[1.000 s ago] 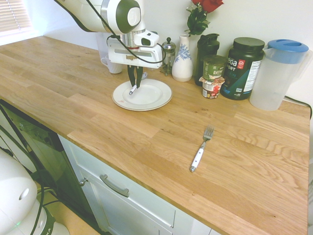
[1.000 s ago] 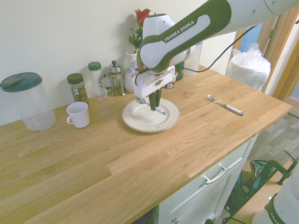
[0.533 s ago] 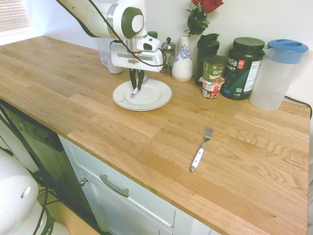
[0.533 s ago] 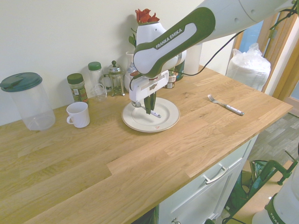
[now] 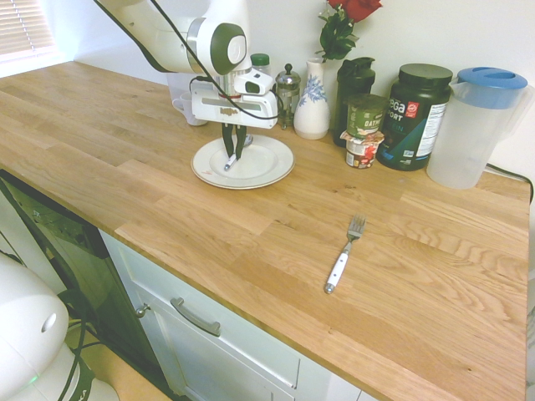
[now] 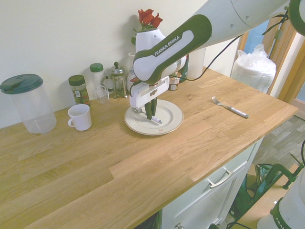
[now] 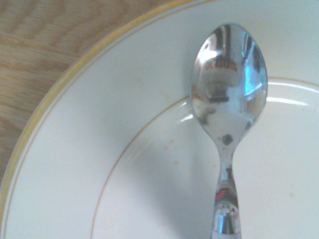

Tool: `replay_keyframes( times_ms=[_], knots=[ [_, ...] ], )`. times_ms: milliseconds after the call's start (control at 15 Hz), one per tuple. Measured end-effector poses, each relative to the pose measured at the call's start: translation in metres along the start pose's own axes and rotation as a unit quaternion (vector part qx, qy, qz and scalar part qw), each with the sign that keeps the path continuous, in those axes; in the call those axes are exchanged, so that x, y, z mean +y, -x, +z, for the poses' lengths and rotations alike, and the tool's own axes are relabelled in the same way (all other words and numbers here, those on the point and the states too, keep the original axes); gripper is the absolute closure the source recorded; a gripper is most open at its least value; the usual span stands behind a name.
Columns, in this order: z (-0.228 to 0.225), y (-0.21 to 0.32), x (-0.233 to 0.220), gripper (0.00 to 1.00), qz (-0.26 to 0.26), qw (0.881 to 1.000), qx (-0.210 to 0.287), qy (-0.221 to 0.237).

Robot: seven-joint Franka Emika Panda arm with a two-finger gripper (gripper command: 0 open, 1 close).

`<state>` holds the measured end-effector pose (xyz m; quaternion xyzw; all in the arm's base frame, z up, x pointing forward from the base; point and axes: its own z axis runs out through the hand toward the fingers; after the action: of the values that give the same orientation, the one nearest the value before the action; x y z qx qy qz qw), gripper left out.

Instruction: Put the spoon into the plate

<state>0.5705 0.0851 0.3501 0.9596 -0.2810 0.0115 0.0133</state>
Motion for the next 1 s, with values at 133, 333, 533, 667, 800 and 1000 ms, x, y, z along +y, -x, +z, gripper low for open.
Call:
replay_keyframes(
  times_ms=[133, 333, 533, 667, 800, 1000],
  knots=[
    [0.001, -0.001, 0.001, 0.0, 0.005, 1.0, -0.001, 0.001],
    [0.002, -0.001, 0.002, 0.0, 0.007, 1.0, 0.0, 0.002],
    [0.002, -0.003, 0.003, 0.0, 0.009, 1.0, 0.003, 0.005],
    [0.0, -0.005, 0.006, 0.0, 0.012, 1.0, 0.006, 0.008],
    [-0.012, -0.004, 0.009, 0.0, 0.02, 1.0, 0.009, 0.006],
    [-0.063, 0.004, 0.033, 0.0, 0.08, 0.996, 0.003, 0.032]
  ],
)
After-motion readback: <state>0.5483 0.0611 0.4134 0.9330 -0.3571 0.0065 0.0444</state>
